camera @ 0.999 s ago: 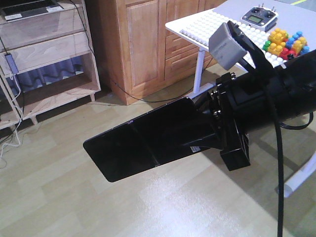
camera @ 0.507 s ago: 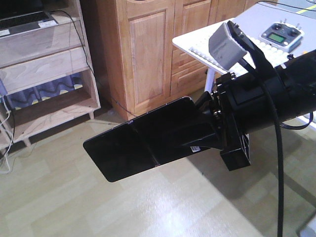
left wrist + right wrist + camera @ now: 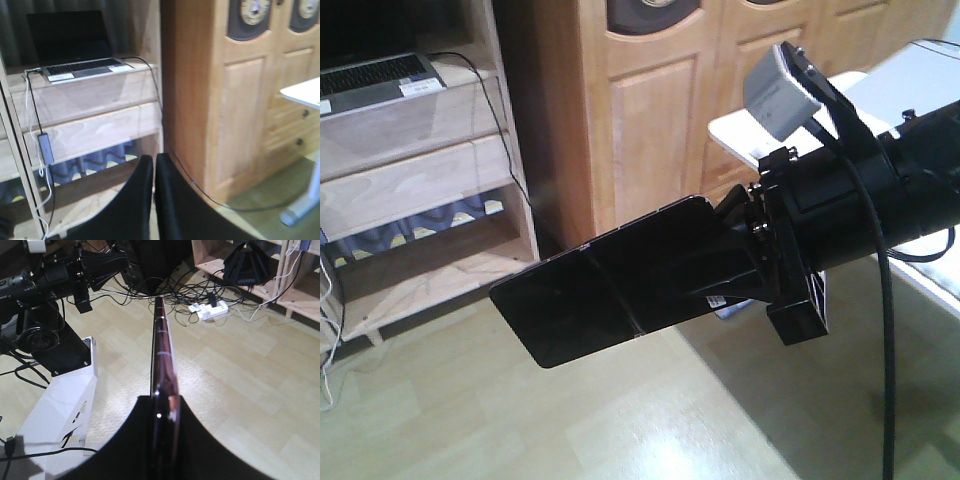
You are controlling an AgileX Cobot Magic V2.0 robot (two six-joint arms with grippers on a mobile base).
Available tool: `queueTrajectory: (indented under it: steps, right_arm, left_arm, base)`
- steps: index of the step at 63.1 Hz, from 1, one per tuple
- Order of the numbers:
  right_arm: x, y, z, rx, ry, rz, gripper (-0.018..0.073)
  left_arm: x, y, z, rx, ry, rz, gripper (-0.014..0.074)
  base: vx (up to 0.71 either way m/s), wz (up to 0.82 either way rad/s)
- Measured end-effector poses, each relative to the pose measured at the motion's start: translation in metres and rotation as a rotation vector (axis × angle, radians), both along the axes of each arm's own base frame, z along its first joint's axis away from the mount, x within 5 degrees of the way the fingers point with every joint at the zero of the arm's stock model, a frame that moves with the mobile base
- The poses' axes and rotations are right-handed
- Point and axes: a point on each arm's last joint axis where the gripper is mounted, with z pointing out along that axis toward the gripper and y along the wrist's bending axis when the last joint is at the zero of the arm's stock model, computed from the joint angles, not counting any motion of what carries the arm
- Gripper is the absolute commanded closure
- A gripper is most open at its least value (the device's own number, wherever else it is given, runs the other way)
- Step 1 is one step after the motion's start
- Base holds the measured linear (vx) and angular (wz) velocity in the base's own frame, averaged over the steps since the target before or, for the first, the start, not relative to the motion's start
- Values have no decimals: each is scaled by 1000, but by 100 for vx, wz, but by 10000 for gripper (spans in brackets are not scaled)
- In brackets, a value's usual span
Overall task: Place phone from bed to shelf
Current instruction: 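Carry the phone toward the wooden shelf holding the laptop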
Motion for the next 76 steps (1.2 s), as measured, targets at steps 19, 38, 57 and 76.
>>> queueTrajectory:
  steps: [19,38,57,76]
  right_arm:
    - [0,0,0,-1,0,0,561]
    - [0,0,0,-1,0,0,561]
    - [0,0,0,-1,0,0,561]
    - [0,0,0,-1,0,0,561]
  left_arm:
    - [0,0,0,0,0,0,595]
    - [0,0,0,0,0,0,595]
    - [0,0,0,0,0,0,595]
    - [0,0,0,0,0,0,595]
  base:
    - [45,28]
    - [40,37]
    - [33,33]
    - [28,22]
